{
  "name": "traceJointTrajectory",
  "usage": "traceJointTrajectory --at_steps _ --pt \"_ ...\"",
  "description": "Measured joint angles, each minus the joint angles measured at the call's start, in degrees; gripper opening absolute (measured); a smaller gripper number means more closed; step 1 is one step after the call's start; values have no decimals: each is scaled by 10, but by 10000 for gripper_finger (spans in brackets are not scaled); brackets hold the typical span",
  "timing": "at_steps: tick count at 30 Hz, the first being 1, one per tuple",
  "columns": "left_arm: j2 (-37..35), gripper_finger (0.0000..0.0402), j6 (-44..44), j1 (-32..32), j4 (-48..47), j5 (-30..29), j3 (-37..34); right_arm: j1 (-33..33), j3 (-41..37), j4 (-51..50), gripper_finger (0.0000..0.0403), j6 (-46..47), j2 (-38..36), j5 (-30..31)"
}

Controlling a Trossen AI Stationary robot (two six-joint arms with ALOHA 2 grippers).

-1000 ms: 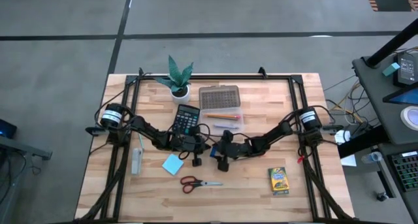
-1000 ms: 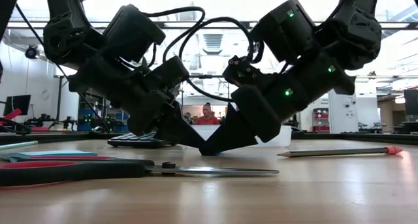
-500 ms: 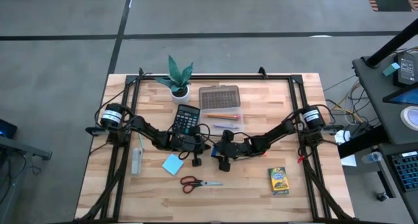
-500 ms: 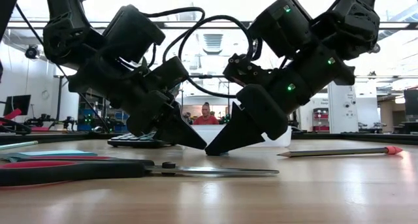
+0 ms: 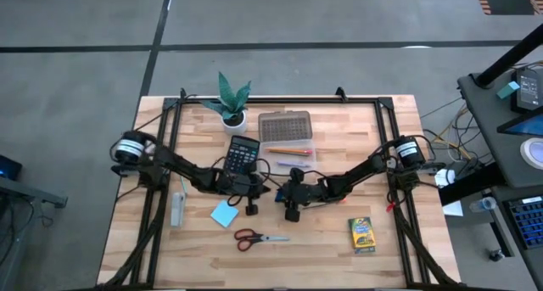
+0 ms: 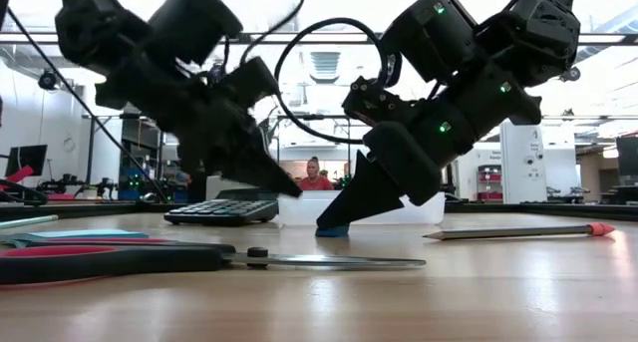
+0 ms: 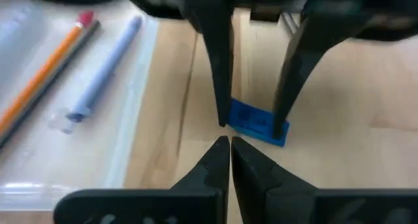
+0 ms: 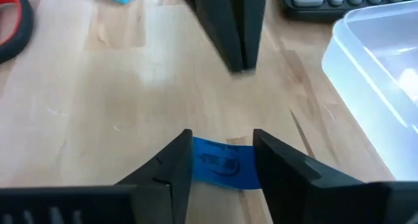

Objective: Pack school essentials
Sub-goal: Put the blue eraser into the supplies box

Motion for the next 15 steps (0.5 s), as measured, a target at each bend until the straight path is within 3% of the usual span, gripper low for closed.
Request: traceJointTrajectory --at_steps 8,15 --pt "-73 0 15 -10 -87 -48 0 -1 -1 -4 86 -24 -17 1" --pt "-78 0 10 -14 -87 -48 -3 8 -2 -23 38 -40 -34 2"
